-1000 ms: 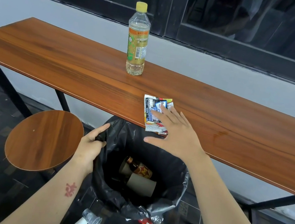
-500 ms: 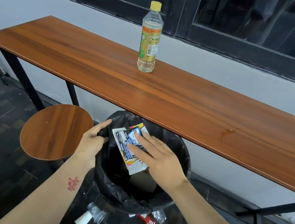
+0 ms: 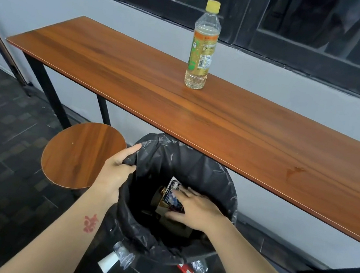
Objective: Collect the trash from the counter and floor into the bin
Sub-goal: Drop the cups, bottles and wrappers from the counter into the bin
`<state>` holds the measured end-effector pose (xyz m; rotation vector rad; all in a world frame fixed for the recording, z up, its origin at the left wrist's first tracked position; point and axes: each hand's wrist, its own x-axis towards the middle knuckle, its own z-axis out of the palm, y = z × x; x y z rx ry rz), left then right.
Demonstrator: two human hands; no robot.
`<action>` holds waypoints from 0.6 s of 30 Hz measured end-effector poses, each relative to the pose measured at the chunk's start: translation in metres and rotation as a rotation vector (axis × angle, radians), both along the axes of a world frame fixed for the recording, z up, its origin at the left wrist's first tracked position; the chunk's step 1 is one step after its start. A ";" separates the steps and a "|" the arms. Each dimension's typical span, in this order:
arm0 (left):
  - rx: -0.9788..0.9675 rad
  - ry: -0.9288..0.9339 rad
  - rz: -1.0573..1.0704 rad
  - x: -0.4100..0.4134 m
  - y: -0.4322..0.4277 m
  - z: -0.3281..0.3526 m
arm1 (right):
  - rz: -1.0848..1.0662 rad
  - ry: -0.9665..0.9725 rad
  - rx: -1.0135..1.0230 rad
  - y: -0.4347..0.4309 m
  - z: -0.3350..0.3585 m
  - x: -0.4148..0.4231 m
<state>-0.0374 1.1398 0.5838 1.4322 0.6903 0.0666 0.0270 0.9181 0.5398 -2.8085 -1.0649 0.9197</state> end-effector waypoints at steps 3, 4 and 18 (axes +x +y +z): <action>-0.022 -0.020 0.005 0.002 0.003 0.002 | -0.046 -0.065 0.290 0.010 0.038 -0.005; -0.036 -0.025 0.010 0.003 0.004 0.003 | -0.056 -0.117 0.416 0.014 0.054 -0.007; -0.104 -0.022 0.155 0.010 0.041 0.002 | -0.632 -0.543 0.965 0.076 0.146 0.135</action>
